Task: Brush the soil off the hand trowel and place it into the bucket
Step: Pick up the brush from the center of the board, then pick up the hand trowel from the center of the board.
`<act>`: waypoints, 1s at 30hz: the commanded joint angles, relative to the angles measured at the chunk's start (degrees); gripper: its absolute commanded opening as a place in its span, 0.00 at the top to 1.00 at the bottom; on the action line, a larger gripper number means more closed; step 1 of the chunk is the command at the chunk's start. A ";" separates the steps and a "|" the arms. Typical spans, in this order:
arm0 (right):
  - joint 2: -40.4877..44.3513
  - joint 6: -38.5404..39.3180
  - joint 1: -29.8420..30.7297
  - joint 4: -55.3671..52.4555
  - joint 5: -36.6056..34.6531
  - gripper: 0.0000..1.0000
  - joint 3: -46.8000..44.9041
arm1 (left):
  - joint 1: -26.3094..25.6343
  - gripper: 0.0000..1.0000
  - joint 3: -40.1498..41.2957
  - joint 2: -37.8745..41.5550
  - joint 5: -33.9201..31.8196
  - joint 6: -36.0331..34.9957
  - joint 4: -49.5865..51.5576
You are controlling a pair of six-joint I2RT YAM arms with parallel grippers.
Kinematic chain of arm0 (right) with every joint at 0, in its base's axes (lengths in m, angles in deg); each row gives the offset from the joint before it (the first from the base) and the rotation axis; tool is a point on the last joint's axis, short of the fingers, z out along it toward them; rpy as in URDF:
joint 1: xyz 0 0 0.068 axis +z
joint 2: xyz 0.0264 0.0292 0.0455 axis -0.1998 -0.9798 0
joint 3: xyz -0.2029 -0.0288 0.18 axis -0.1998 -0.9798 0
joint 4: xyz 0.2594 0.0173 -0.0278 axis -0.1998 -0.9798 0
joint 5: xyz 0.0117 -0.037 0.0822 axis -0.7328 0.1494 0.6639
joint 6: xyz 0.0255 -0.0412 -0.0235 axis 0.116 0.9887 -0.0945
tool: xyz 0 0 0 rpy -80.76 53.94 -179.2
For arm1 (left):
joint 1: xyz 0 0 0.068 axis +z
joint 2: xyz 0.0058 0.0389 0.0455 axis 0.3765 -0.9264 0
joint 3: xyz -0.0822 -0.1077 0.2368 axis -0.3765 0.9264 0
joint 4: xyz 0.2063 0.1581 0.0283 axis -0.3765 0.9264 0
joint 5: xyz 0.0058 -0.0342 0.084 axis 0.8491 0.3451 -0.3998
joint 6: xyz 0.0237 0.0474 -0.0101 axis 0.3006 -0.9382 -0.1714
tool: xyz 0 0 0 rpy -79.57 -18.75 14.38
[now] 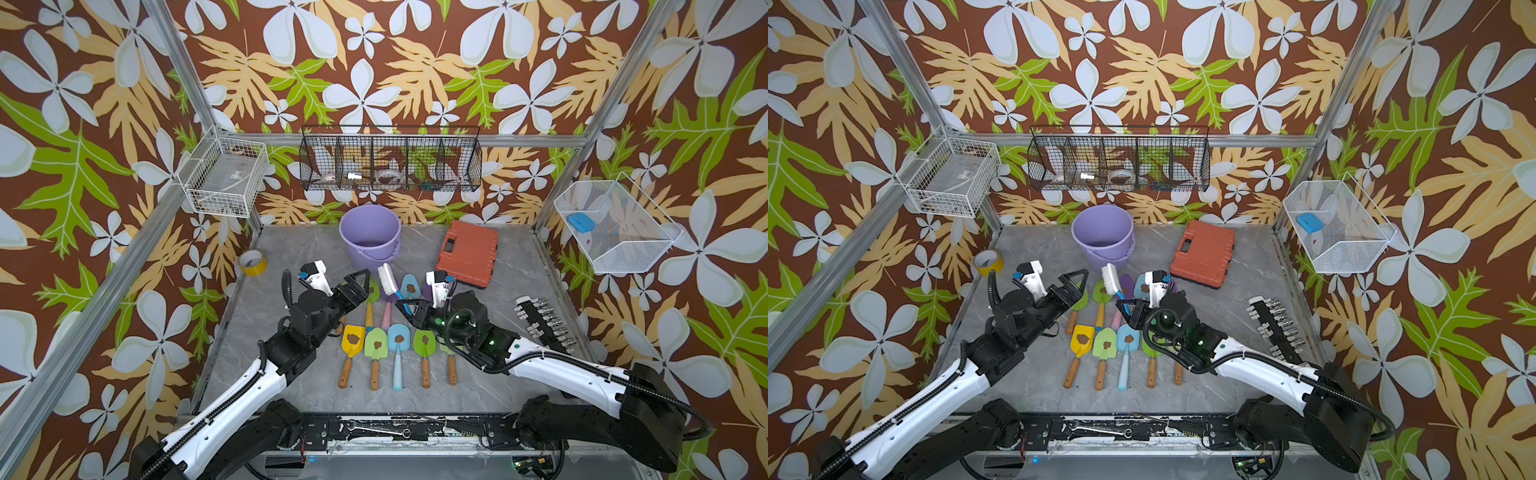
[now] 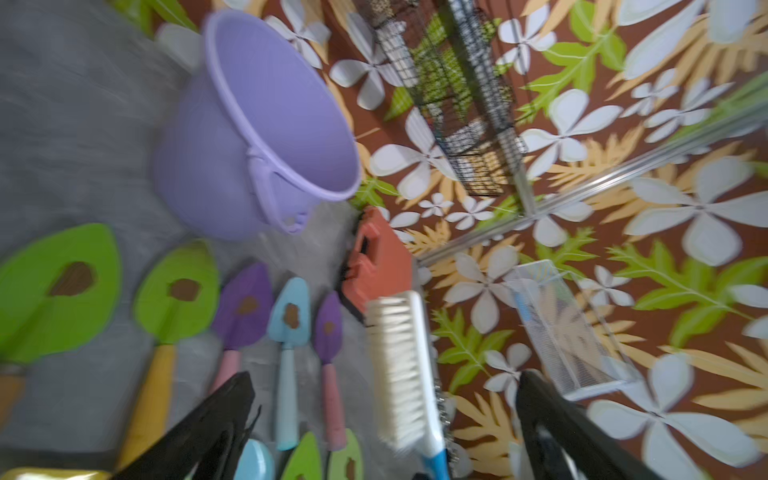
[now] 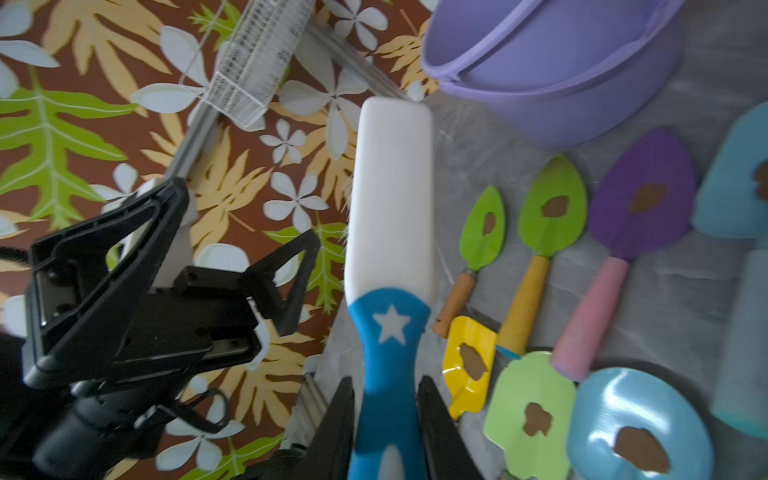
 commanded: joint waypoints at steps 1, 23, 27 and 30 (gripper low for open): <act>-0.28 9.25 0.03 -18.50 -6.67 1.00 4.20 | 0.21 0.00 -2.21 -0.86 -12.77 -8.33 23.96; -4.23 17.39 0.16 -22.32 -7.31 1.00 8.96 | 5.92 0.34 -1.69 -29.04 -0.48 -17.71 12.30; -3.82 17.21 0.12 -20.82 -7.12 1.00 8.15 | 6.01 0.35 -2.59 -33.18 -1.07 -17.77 12.38; -3.70 17.21 0.12 -20.46 -7.31 1.00 7.57 | 6.01 0.36 -3.01 -34.83 -1.77 -17.57 12.06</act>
